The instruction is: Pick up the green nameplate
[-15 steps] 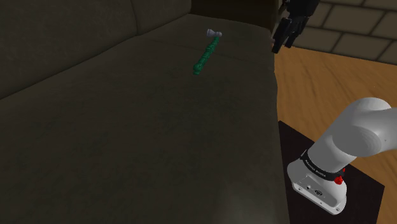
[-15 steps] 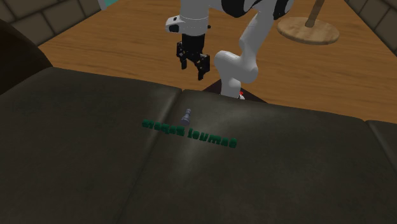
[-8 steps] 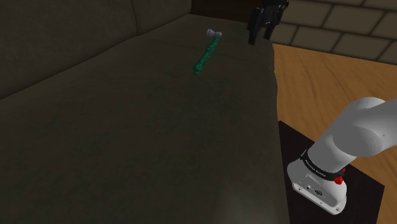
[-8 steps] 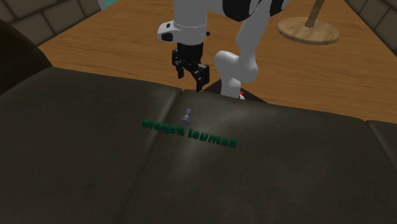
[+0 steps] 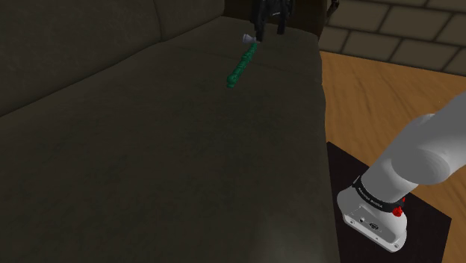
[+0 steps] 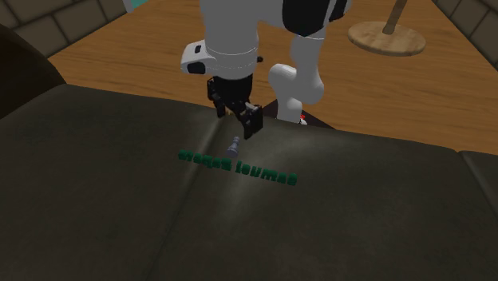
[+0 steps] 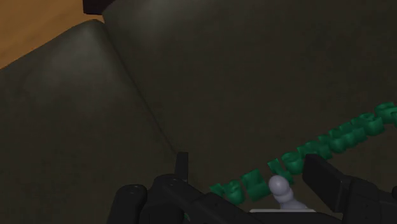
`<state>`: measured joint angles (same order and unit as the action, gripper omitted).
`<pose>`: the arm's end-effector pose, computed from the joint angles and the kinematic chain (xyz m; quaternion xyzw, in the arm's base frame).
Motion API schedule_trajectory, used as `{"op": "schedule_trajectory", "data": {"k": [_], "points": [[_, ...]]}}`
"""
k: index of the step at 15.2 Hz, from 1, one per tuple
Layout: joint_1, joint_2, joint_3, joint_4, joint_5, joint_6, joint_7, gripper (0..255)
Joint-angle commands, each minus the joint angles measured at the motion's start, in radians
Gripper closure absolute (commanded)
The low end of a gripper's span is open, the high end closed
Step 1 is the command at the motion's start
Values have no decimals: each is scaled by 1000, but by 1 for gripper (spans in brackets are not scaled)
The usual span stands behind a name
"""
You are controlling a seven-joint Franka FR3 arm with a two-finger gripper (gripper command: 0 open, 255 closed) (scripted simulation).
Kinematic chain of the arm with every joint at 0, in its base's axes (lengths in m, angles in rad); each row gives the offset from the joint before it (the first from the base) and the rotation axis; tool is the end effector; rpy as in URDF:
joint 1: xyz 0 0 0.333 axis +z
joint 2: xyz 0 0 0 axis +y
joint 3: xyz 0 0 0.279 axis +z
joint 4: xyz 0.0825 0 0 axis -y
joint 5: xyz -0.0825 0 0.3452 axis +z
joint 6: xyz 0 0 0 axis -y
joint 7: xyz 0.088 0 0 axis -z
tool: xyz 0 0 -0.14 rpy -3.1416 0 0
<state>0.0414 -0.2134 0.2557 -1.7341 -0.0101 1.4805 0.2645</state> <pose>0.4240 0.1393 0.5761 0.9991 0.0125 -0.0138 0.0370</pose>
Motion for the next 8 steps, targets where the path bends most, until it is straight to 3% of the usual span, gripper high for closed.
{"op": "schedule_trajectory", "data": {"k": [1, 5, 8], "points": [[8, 96, 27, 109, -20, -32, 37, 0], [42, 275, 70, 334, -72, -112, 102, 0], [39, 257, 67, 270, -66, -65, 101, 0]]}}
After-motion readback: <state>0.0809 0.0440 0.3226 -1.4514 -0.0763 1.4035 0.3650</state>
